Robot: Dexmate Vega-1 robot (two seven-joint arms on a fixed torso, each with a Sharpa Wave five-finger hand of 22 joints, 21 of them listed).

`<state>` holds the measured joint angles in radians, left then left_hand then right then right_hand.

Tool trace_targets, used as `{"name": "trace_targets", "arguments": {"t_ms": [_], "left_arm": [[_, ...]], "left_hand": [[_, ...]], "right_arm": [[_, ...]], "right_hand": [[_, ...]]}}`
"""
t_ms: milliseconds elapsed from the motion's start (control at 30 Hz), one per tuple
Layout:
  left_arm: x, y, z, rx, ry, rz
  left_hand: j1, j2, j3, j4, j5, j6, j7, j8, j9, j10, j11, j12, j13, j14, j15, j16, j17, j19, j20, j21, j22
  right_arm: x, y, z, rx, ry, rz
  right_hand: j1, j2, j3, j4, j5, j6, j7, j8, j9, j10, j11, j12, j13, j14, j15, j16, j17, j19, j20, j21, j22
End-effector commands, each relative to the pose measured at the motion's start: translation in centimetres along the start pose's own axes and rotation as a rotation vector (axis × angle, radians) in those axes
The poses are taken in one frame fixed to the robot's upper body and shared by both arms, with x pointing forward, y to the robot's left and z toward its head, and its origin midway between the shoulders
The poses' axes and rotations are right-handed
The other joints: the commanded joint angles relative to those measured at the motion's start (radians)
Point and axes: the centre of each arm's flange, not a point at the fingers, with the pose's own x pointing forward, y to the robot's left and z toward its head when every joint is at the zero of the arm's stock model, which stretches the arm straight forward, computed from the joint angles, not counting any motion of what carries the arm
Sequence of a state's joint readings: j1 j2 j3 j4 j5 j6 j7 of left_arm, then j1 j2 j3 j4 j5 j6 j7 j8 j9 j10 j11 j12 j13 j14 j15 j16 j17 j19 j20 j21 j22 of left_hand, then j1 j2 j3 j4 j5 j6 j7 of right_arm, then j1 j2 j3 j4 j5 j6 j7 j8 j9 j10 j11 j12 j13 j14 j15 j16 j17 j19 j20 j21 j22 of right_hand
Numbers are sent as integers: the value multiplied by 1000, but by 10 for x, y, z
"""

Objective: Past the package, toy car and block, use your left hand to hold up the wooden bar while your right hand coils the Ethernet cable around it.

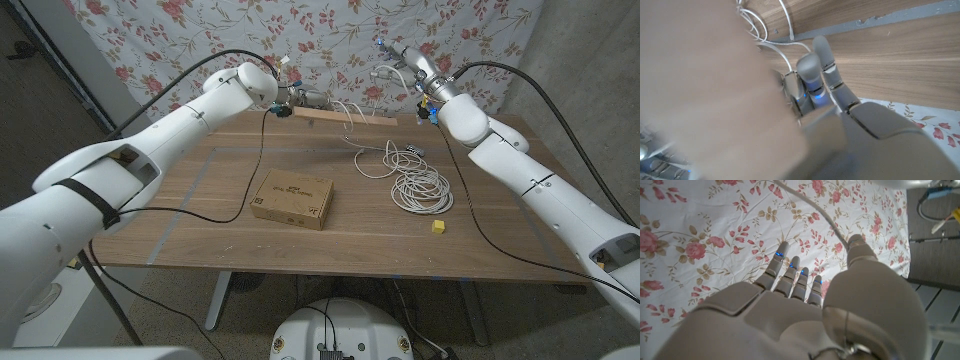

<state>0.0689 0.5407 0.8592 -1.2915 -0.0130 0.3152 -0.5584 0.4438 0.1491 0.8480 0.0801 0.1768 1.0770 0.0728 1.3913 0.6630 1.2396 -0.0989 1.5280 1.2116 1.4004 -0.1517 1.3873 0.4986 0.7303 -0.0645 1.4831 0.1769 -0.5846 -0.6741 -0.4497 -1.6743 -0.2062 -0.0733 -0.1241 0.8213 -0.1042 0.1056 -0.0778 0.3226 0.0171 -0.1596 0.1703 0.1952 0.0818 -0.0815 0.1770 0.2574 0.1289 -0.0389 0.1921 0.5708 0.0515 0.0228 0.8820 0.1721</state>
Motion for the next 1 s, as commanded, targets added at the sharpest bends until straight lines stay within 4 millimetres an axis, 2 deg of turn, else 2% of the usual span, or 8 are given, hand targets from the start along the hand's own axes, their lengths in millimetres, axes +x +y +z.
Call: {"name": "trace_targets", "arguments": {"t_ms": [33,233,433,767,800,833,867,1000], "left_arm": [[2,7,3,6,-25,15],[3,9,5,11,-32,15],[1,10,8,17,-39,15],[-8,9,9,19,-44,18],[-9,9,9,20,-44,21],[-10,9,9,20,-44,21],[-12,8,9,21,-43,23],[-15,7,8,20,-44,26]], "left_hand": [[1,5,7,-1,5,7,0,1,0,3,-3,3,2,-2,-1,8,-1,10,-3,0,3],[1,5,9,-1,5,7,-3,2,0,3,-3,1,-1,-3,0,11,-3,10,-2,0,3],[1,5,9,-2,5,6,-1,5,5,3,-3,1,0,-4,0,14,-3,10,-3,1,3],[1,5,10,-2,5,7,-2,5,5,1,-5,4,5,-4,2,15,-6,10,-3,1,3],[1,5,10,-2,5,6,-2,5,6,1,-4,3,3,-5,2,16,-6,9,-2,1,3],[0,5,10,-2,5,5,-5,10,15,3,-2,1,-1,-9,1,21,4,9,-3,1,3],[0,5,10,-2,5,7,-2,3,3,4,-3,-1,-4,-8,1,18,-1,9,-2,2,3],[0,5,10,-2,5,7,-1,7,9,3,-4,-1,-6,-4,0,16,-9,7,-3,2,3]], "right_arm": [[-2,17,62,-676,76,84],[7,21,60,-793,239,143],[15,19,60,-865,394,222],[21,22,63,-1046,575,315],[22,23,62,-1067,608,332],[23,23,62,-1078,638,346],[24,23,60,-1115,700,343],[24,22,56,-1144,787,308]], "right_hand": [[-17,-33,-96,10,83,-221,23,3,1,-221,57,4,-7,-196,19,-2,-30,-132,34,-117,3],[-39,-22,-213,26,196,-479,72,6,7,-492,171,4,-15,-441,112,-8,-77,-311,126,-276,2],[-50,3,-261,39,247,-605,86,7,10,-609,226,6,-19,-550,152,-8,-101,-415,179,-364,1],[14,60,-267,21,290,-586,60,32,9,-587,192,34,-27,-536,138,14,-134,-329,134,-375,0],[126,215,-199,2,251,-594,94,35,8,-584,227,37,-34,-533,179,15,-166,-292,175,-396,1],[150,241,-184,-5,237,-603,105,33,8,-590,241,35,-35,-532,198,15,-174,-292,184,-405,1],[250,301,-92,-44,141,-608,99,37,10,-594,241,37,-36,-535,200,14,-205,-281,179,-433,2],[426,305,108,-86,123,-581,58,43,10,-560,194,50,-38,-499,151,32,-239,-208,115,-445,4]]}}
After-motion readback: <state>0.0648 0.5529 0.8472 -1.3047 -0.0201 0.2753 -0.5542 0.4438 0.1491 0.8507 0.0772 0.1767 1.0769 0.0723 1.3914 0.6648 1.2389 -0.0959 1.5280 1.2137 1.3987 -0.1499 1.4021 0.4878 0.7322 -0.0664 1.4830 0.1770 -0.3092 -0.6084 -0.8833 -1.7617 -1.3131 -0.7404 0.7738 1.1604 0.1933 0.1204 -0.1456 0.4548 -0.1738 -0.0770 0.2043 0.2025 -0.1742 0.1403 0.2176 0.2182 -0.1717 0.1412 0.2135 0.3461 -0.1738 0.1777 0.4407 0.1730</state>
